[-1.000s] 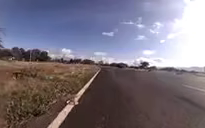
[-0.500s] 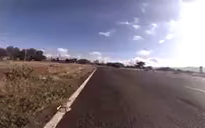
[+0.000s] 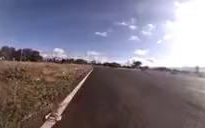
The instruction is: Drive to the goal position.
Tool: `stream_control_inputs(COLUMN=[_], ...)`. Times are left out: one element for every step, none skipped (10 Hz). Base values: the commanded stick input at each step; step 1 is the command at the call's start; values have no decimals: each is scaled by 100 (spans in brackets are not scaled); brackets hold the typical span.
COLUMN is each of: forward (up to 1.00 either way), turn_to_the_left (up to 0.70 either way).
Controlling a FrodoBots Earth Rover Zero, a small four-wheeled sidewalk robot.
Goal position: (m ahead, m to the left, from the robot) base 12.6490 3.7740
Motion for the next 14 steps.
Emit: stream_control_inputs(forward=[45,45,45,45,45,45,45,45,45,45,45,45,45,45], turn_to_the_left=[0,0,-1,-7,-14,-20,-27,-27,-27,-27,-27,0,0,0])
